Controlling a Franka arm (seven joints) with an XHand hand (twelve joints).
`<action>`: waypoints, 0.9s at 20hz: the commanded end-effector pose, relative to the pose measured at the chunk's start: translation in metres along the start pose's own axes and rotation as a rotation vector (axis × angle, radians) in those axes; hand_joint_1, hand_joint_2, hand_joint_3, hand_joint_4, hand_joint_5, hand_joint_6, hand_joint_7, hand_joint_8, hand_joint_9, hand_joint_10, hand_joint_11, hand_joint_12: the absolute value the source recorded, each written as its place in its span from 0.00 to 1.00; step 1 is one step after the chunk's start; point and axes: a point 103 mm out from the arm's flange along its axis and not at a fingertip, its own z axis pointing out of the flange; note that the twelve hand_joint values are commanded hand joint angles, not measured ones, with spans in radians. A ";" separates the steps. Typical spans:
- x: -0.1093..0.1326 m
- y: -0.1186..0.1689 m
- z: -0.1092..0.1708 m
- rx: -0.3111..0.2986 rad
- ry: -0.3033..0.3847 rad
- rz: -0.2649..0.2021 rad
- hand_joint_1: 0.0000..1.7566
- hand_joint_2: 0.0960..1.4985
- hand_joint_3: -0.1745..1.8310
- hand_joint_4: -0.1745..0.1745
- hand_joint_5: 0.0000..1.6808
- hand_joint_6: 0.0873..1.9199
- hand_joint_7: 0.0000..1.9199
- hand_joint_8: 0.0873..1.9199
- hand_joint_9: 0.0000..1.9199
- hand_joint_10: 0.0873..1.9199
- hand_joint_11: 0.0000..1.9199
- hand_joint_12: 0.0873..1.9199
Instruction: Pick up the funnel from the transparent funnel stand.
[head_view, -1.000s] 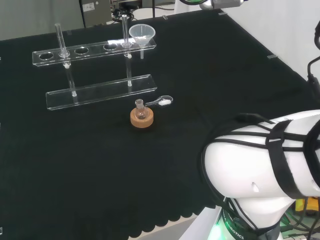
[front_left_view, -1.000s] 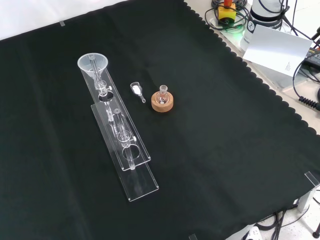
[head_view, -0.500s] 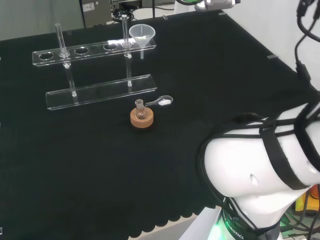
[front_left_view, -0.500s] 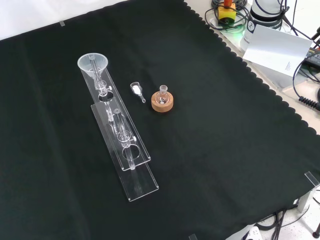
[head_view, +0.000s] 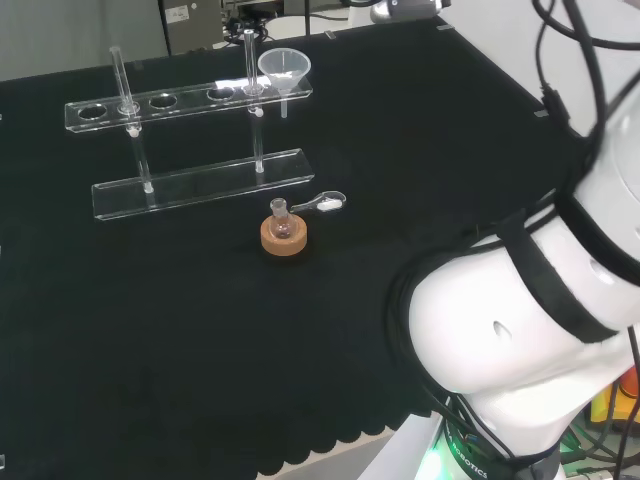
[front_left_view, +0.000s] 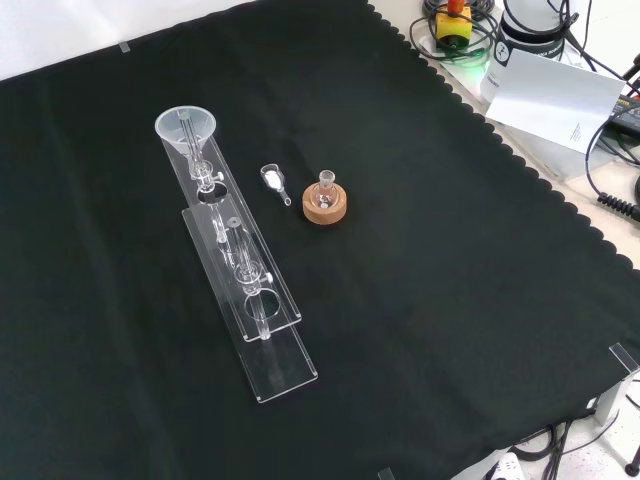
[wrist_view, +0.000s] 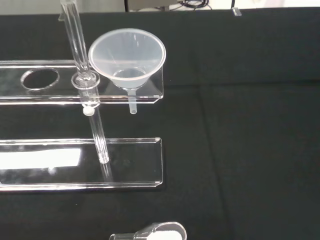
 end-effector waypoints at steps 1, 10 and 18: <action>0.008 0.065 0.018 -0.008 -0.017 -0.039 0.04 0.73 0.23 0.53 0.07 0.00 0.02 0.06 0.04 0.27 0.00 0.68; 0.013 0.099 0.029 0.015 -0.058 -0.057 0.13 0.65 0.21 0.57 0.08 0.00 0.01 0.07 0.04 0.28 0.00 0.68; 0.016 0.113 0.055 0.129 -0.075 -0.087 0.27 0.55 0.20 0.55 0.09 0.00 0.02 0.20 0.10 0.32 0.00 0.72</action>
